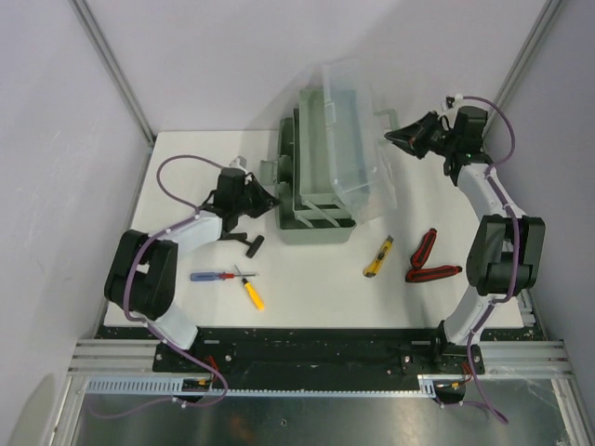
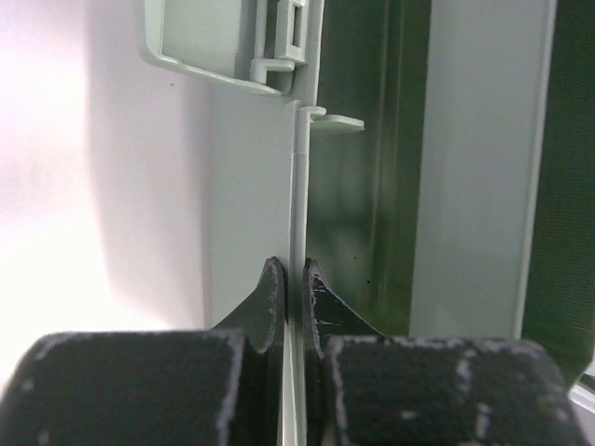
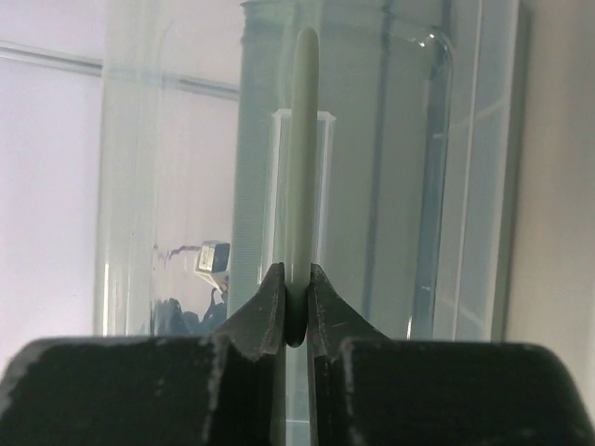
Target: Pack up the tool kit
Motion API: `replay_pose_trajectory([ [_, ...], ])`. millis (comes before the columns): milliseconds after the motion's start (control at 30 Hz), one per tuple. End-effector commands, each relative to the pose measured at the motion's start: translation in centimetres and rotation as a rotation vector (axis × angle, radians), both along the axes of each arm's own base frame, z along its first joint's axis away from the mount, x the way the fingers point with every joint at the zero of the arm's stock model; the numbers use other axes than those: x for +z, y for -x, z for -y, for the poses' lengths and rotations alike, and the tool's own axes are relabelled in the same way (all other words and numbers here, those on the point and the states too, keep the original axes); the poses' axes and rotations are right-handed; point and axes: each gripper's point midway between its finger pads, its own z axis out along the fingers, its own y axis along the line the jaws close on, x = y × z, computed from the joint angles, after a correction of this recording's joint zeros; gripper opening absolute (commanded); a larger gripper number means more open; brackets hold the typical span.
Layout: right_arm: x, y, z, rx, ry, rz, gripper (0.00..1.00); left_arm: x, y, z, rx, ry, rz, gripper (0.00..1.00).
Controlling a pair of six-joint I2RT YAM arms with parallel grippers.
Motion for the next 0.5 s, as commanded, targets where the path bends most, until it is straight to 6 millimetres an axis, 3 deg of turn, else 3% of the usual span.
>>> replay_pose_trajectory([
  [0,-1.2,-1.2,1.6,0.007,-0.038,0.051,0.0,-1.7,0.7,-4.9,0.125,-0.109,-0.057,0.0],
  [333,-3.7,-1.8,0.3,0.138,-0.23,0.036,0.02,-1.2,0.9,-6.1,0.157,-0.124,-0.047,0.0],
  [467,-4.5,-1.7,-0.1,0.161,-0.312,0.027,0.11,-0.9,0.9,-6.8,0.178,-0.135,-0.036,0.0],
])
